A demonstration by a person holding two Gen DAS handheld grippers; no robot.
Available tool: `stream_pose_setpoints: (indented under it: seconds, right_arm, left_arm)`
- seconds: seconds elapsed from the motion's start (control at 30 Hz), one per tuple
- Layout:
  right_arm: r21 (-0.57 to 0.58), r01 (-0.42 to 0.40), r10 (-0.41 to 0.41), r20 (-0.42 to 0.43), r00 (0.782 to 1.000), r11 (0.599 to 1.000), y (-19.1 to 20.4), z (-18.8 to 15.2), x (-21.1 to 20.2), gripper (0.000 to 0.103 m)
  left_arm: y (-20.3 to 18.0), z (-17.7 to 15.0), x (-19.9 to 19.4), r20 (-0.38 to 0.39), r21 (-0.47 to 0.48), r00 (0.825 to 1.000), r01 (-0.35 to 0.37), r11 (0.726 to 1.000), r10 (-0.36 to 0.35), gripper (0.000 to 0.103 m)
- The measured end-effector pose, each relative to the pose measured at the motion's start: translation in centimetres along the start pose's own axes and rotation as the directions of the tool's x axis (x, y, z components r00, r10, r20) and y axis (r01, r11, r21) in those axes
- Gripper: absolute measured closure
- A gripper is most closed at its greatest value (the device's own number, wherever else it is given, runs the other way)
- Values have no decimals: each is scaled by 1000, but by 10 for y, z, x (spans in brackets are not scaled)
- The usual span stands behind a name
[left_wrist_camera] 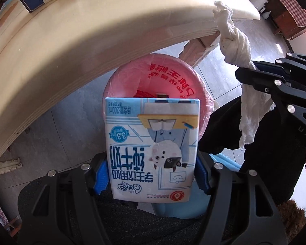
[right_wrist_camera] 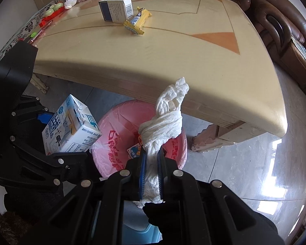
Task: Collect trash
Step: 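Carry the milk carton and tissue with both tools over the pink bin, then open both tools to drop the milk carton and tissue into the bin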
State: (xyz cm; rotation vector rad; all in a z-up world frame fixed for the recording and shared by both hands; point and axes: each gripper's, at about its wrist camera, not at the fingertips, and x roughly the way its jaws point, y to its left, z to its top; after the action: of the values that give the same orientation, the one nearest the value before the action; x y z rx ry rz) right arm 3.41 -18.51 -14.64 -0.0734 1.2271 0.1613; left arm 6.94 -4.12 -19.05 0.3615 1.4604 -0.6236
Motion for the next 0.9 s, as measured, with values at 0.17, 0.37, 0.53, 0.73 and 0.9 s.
stream_pose_setpoints:
  seconds: [0.17,0.37,0.53,0.73,0.9]
  right_arm:
    - [24,4,-3,-45,999,1000,-5,-5,34,92]
    - [41,-1,5,-110,994,999,-13,-14,72,92]
    - [64,-16,26,-154,988,998,-17,-15,98,92]
    - [77,-25,39,-184,982,997,-18,-14,115,92]
    - [83,-23,39,-200,979,996,-17,-12,124,92]
  left_arm:
    - [6,5,35,-44,-30,998,32,999,-33,37]
    - [13,10,75,-115,-73,992,45,996,-53,37]
    - [17,14,97,-151,-84,987,35,996,-48,37]
    - [22,17,118,-178,-108,980,69,992,-87,37]
    - [26,20,124,-183,-113,978,82,990,-102,37]
